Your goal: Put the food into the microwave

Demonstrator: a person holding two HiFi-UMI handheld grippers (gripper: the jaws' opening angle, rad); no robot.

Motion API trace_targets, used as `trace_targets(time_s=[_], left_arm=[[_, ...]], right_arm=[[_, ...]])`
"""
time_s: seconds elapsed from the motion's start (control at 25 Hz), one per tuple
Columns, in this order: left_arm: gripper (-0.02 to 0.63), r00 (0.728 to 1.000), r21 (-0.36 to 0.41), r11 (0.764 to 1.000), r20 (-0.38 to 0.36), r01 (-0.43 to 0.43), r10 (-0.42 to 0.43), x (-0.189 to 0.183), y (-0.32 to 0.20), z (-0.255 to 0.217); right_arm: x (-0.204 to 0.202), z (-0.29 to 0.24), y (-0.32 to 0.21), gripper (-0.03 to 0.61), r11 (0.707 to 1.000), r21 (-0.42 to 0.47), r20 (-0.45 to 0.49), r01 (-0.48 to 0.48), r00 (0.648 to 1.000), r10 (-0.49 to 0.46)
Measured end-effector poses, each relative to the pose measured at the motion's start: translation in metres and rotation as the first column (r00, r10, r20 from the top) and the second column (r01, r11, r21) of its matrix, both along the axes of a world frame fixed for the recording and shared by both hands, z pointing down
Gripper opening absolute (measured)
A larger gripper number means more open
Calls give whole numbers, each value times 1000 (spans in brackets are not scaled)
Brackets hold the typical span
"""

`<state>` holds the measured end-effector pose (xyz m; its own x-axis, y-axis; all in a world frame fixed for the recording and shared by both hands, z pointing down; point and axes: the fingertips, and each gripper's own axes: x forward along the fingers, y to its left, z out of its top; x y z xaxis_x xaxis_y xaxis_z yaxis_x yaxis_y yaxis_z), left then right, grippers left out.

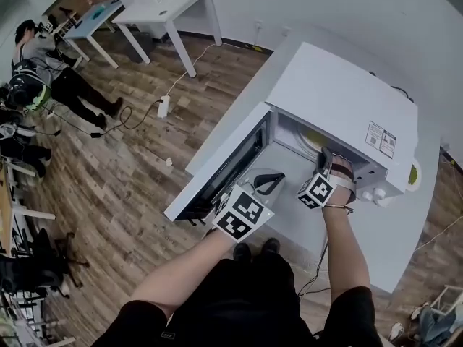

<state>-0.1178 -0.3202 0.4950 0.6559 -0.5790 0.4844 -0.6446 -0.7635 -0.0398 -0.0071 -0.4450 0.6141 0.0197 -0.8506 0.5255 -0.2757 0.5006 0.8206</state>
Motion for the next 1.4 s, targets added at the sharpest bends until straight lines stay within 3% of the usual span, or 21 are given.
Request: trace_targets(time_s=[0.36,0.6,0.88,1.08,1.4], left_arm=[[8,999,-8,1000,42,-14,14,0,5,12],[9,999,-15,1000,43,-26,26,1,5,8],[9,992,58,997,117,-52,44,-7,6,2],[8,993,57,996,99,-66,60,-14,22,-4],[8,993,89,991,64,-101,96,-33,61,-21]], right_arm=[[4,-7,6,109,1000,-9,33,-11,999,11],[7,-10,13,181,993,-112,117,-40,992,53],[4,-19,27,178,997,-72,23,1,1000,1],[0,-26,56,176,996,-84,2,22,1000,-22],[-24,-81,128,147,999,-4,25,47,999,-47]])
